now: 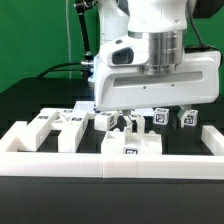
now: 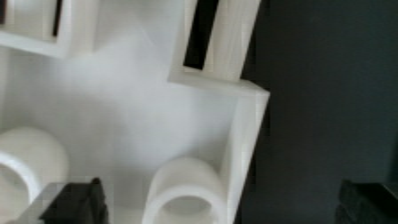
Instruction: Assemble chair
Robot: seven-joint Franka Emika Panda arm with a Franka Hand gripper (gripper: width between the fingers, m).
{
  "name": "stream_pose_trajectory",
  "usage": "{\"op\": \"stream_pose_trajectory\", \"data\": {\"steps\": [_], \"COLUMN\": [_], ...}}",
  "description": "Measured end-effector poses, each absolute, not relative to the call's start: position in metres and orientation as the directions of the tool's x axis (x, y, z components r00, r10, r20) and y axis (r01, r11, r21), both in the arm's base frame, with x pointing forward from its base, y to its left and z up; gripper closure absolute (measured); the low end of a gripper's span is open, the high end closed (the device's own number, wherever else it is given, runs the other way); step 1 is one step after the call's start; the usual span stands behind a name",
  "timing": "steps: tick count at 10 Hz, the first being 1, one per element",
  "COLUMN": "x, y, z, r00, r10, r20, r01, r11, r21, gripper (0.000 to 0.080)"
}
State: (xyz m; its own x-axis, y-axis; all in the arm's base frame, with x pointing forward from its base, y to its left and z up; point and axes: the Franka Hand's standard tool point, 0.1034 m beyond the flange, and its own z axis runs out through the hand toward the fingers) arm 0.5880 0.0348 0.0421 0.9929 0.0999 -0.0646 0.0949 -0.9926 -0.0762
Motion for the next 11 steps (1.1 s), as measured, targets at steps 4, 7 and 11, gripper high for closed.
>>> {"op": "stream_pose_trajectory", "data": {"steps": [4,7,11], "x": [0.584,0.581,0.574], "y": [0.034,0.032,0.037], "z": [0.038,0.032,0.016], "r00": [0.993,0.996,0.995], "r10": [0.1,0.034,0.017], "r20": [-0.071,-0.08,-0.101], "r01": [0.094,0.028,0.008], "r11": [-0.993,-0.996,-0.997], "r21": [-0.076,-0.08,-0.082], "gripper": [0.015,0.015,0.015]}}
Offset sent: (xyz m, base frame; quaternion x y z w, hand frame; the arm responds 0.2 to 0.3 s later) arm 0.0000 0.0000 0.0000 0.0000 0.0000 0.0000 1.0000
